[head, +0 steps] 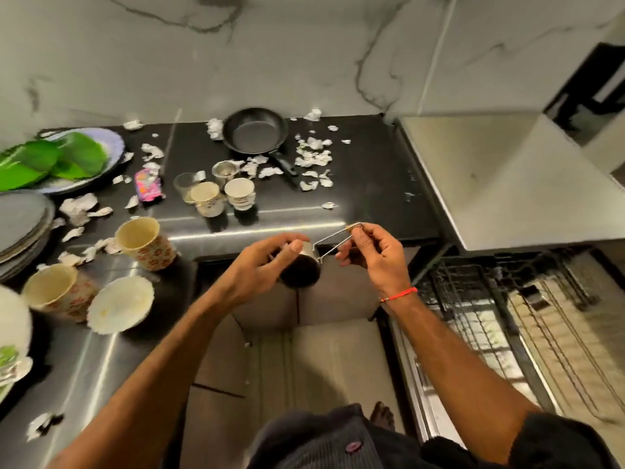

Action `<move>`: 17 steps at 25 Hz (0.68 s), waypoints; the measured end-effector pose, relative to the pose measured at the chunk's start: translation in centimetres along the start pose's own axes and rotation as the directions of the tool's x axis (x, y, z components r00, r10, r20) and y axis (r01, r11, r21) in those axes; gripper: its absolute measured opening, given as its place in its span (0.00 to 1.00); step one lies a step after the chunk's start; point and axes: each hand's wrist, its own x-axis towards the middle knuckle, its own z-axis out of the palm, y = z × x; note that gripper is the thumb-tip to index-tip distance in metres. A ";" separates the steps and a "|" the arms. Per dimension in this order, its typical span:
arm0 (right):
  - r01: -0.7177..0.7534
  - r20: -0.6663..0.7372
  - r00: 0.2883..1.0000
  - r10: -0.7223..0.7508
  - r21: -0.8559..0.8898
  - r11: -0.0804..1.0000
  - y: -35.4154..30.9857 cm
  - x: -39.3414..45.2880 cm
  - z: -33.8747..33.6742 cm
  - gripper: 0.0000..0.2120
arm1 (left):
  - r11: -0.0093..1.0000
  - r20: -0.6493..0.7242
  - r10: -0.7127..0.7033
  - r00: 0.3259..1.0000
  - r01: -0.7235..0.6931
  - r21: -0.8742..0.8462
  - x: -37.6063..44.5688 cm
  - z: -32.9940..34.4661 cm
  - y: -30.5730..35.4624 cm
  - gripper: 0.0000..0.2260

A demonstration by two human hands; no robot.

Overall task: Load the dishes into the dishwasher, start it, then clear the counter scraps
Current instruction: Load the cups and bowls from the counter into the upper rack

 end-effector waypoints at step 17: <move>-0.074 -0.586 0.802 0.116 0.094 0.993 -2.4 -11.5 -38.5 0.08 | 0.997 0.284 -0.052 0.957 0.035 0.064 14.3 37.9 9.4 0.08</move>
